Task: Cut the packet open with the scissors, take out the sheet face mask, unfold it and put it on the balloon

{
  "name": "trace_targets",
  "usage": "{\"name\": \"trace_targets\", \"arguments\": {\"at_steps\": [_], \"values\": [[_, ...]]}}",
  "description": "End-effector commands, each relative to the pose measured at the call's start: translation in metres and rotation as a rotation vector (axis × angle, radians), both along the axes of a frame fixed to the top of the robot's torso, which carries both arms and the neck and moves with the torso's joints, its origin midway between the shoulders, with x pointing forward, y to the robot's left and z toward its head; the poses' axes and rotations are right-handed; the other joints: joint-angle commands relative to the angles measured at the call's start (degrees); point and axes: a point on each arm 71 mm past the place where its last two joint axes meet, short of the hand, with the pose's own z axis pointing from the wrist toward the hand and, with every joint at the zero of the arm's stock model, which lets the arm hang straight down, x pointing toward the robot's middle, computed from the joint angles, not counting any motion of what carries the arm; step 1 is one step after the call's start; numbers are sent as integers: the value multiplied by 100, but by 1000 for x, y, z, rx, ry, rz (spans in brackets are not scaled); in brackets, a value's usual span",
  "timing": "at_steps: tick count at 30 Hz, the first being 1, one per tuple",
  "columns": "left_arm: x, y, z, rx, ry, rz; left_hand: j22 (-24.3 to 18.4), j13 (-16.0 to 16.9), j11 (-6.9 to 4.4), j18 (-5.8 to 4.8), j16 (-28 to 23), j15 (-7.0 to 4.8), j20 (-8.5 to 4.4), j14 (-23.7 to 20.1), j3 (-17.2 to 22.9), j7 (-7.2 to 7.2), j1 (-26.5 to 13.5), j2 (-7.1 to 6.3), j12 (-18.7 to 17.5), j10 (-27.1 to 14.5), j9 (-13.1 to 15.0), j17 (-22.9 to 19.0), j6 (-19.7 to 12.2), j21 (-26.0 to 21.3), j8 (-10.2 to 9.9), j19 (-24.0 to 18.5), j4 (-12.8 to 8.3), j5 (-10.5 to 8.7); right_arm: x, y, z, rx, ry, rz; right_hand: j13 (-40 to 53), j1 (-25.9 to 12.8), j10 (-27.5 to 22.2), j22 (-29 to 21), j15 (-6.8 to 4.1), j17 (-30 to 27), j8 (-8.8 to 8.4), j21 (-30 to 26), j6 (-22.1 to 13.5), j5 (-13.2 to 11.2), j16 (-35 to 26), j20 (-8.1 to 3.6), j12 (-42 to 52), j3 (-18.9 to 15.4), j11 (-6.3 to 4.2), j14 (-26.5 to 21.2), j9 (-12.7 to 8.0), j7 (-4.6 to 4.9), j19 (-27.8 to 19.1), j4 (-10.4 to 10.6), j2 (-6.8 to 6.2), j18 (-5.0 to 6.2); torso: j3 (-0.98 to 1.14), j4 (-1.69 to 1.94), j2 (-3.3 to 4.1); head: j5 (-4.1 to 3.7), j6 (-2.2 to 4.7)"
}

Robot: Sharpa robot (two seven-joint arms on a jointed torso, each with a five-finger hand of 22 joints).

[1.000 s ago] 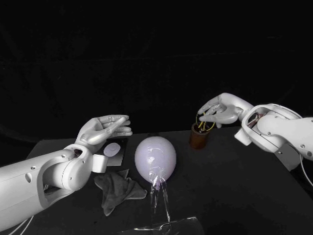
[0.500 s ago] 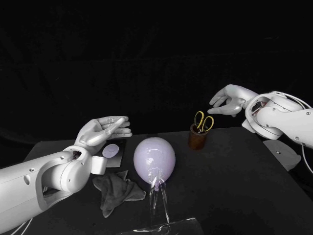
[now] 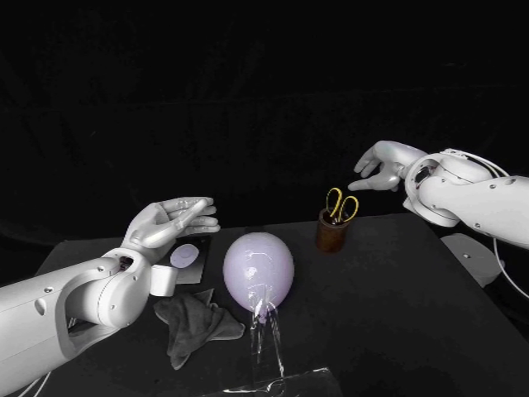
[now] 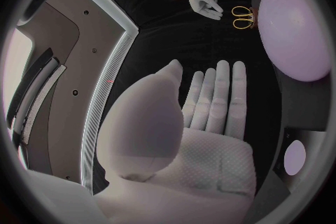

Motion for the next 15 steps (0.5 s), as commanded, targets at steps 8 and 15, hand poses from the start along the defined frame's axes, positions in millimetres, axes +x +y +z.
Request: {"name": "trace_targets", "arguments": {"at_steps": [8, 15], "values": [[0, -2, 2, -17, -8, -15, -8, 6, 12, 71, -23, 21, 26, -31, -34, 38, -54, -9, -24, 9, -9, 12, -26, -21, -34, -4, -1, 27, 4, 4, -18, -50, 131, 2, 3, 305, -46, 62, 54, -20, -52, 30, -32, -14, 75, 35, 11, -445, -10, 122, 58, 33, -13, 293, 127, -25, 2, -11, -9, -59, -62], [1, -1, 2, -15, -8, -12, -9, 6, 12, 71, -24, 21, 27, -32, -35, 38, -50, 1, -27, 10, -9, 15, -26, -22, -35, -5, -4, 28, 4, 9, -29, -47, 180, 13, 2, 424, -52, 61, 60, -47, -75, 18, -39, -13, 83, 40, 10, -600, -5, 111, 78, 39, -35, 410, 185, -22, 6, -9, -9, -63, -75]]}}
